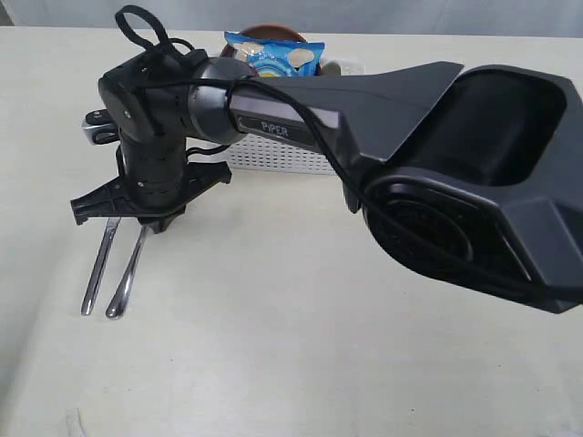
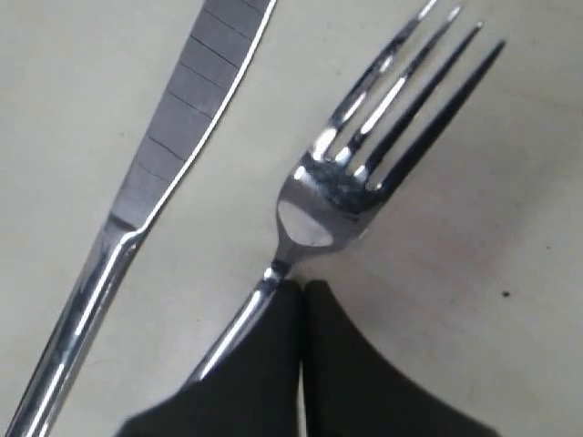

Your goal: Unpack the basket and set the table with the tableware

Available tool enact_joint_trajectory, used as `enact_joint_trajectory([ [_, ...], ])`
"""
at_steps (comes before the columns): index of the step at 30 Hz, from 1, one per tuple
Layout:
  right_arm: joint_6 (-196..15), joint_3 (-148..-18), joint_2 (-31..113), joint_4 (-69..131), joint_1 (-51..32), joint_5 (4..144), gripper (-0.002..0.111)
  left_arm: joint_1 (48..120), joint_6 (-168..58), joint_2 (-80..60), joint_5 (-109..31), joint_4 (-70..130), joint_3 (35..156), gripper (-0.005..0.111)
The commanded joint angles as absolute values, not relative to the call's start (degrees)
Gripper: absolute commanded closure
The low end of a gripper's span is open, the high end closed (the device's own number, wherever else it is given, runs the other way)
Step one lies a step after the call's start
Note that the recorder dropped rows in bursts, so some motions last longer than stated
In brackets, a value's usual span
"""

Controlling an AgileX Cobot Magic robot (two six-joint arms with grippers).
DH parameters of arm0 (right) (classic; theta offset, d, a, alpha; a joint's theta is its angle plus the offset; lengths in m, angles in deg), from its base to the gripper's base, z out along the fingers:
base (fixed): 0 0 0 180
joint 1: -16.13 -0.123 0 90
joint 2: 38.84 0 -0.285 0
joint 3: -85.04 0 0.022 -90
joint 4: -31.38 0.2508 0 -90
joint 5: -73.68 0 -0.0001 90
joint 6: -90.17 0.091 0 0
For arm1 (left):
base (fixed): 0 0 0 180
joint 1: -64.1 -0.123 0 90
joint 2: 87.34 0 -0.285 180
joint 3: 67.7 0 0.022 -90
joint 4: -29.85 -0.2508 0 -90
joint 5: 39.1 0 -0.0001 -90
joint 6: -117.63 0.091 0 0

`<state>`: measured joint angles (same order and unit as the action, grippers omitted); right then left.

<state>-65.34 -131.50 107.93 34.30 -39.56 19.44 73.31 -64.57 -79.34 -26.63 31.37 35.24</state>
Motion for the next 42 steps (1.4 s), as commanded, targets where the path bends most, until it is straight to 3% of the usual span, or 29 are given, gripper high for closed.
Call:
enact_joint_trajectory([
  [1, -66.05, -131.59, 108.01, 35.17, -39.21, 20.72, 0.109, 73.37, -64.55, -79.55, -27.0, 31.53, 35.08, 0.107],
  [42, -69.64, -131.59, 107.69, 36.46, -39.21, 21.13, 0.109, 73.37, -64.55, -79.55, -27.0, 31.76, 35.08, 0.107],
])
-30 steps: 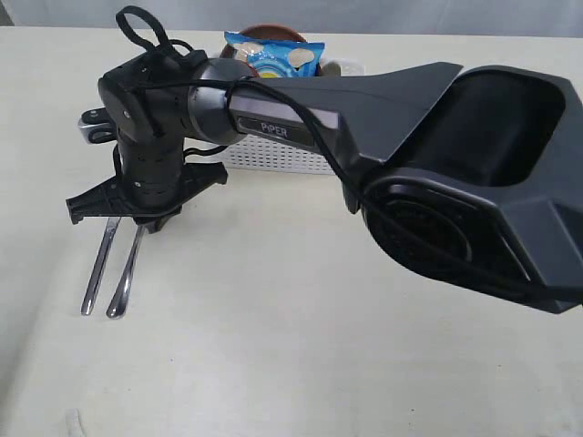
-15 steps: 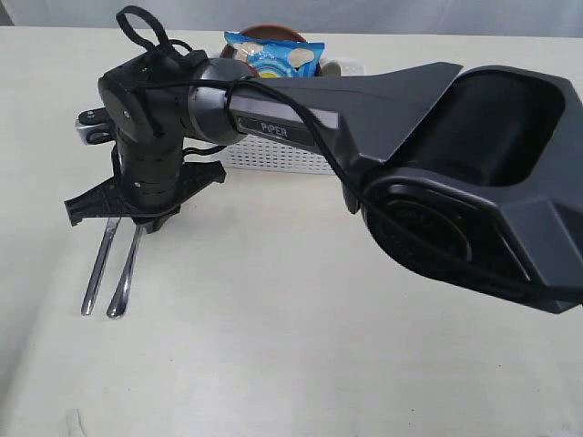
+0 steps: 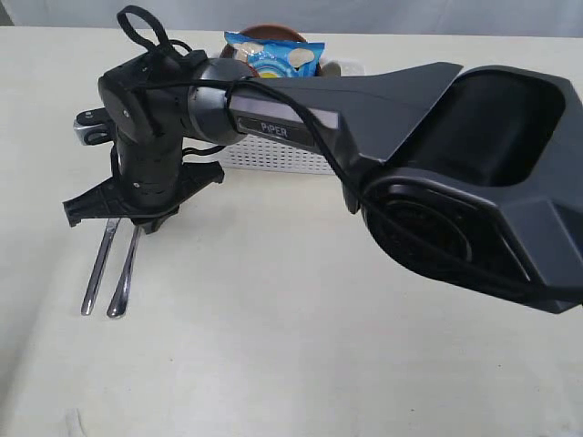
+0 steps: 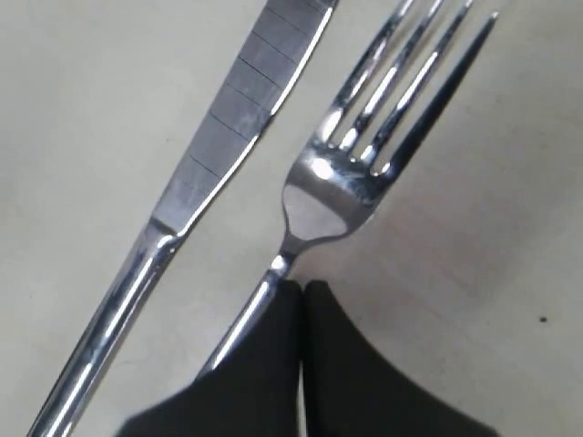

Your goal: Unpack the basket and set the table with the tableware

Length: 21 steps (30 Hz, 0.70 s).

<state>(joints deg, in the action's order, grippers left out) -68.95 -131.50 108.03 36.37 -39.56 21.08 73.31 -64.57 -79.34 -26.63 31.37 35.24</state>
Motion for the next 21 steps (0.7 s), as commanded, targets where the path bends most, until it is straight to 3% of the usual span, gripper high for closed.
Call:
enact_joint_trajectory([
  [1, -69.64, -131.59, 107.37, 36.12, -39.21, 20.56, 0.109, 73.37, -64.55, -79.55, -27.0, 31.76, 35.08, 0.107],
  [21, -67.34, -131.59, 89.08, 3.87, -39.21, 3.71, 0.109, 73.37, -64.55, -79.55, -27.0, 31.76, 35.08, 0.107],
])
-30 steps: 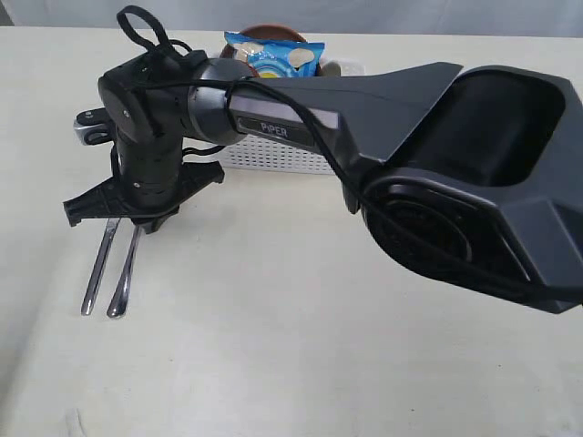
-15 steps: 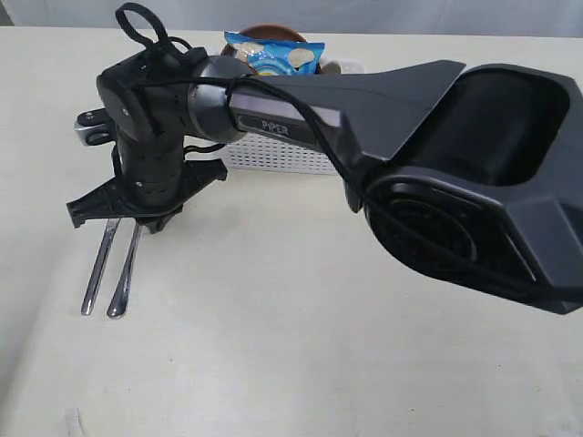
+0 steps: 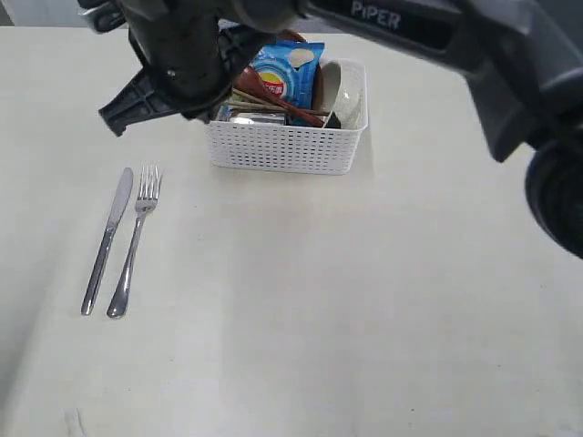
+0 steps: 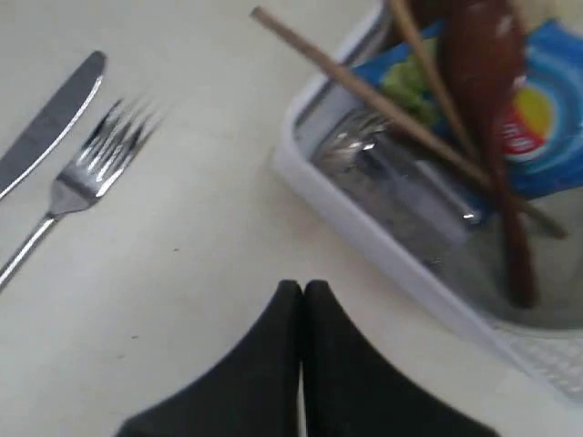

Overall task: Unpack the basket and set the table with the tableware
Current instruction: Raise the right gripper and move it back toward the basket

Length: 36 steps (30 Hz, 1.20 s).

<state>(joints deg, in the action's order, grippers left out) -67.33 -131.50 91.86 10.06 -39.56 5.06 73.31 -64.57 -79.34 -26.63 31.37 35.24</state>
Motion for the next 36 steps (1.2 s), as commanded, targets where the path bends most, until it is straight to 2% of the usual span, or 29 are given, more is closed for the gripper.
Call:
enact_joint_trajectory([
  [1, -67.62, -131.59, 88.52, 3.13, -39.21, 3.71, 0.109, 73.37, -64.55, -79.55, -27.0, 31.76, 35.08, 0.107],
  [8, -73.7, -131.59, 87.14, 1.08, -36.6, 3.71, 0.109, 73.37, -64.55, -79.55, -27.0, 31.76, 35.08, 0.107],
  [16, -84.54, -131.59, 83.45, 10.46, -29.32, 3.71, 0.109, 73.37, -64.55, -79.55, -27.0, 31.76, 35.08, 0.107],
  [27, -86.61, -131.59, 78.03, 15.41, -17.88, 3.71, 0.109, 73.37, -64.55, -79.55, -27.0, 31.66, 35.08, 0.107],
  [36, -118.7, -131.59, 78.72, 45.55, -3.77, 10.22, 0.109, 73.37, -64.55, -79.55, -27.0, 31.66, 35.08, 0.107],
])
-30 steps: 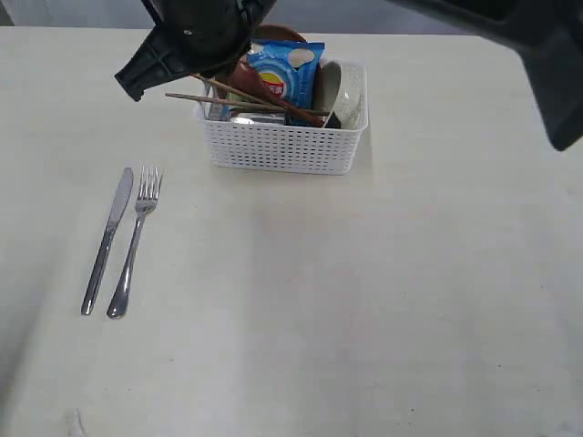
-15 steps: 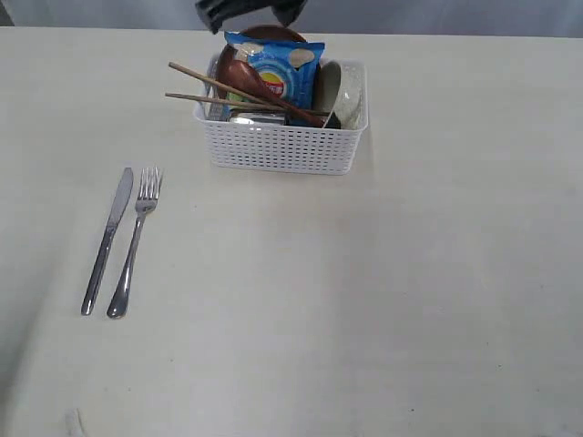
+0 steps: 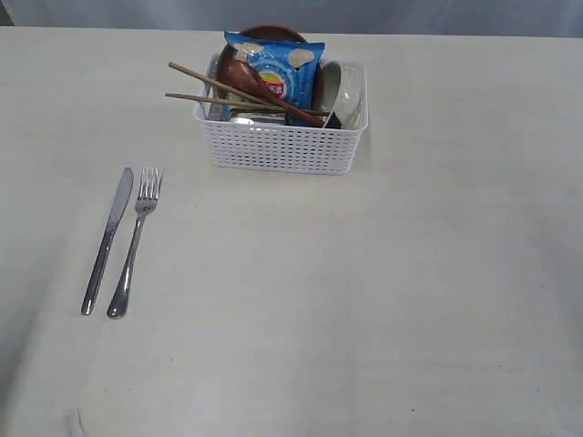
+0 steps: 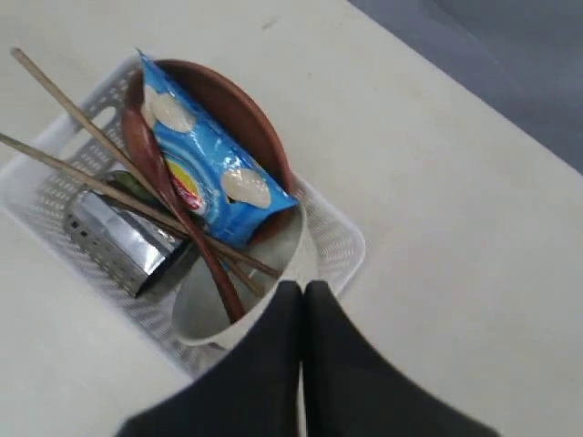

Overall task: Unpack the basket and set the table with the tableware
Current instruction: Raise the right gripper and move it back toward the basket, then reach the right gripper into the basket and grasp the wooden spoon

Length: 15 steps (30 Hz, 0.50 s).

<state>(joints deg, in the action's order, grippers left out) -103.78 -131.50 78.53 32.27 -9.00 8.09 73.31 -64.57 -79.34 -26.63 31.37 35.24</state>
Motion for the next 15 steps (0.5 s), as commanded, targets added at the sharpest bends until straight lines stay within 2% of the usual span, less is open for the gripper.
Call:
enact_joint_trajectory([
  [1, -121.33, -131.59, 79.05, 48.57, -2.19, 10.22, 0.109, 73.37, -64.55, -79.55, -27.0, 31.66, 35.08, 0.107],
  [9, -125.59, -131.59, 86.13, 61.76, 6.08, 8.17, 0.109, 73.37, -64.55, -79.55, -27.0, 31.66, 35.08, 0.107],
  [15, -134.96, -131.59, 91.82, 68.36, 1.7, 4.75, 0.109, 73.37, -64.55, -79.55, -27.0, 31.66, 35.08, 0.107],
])
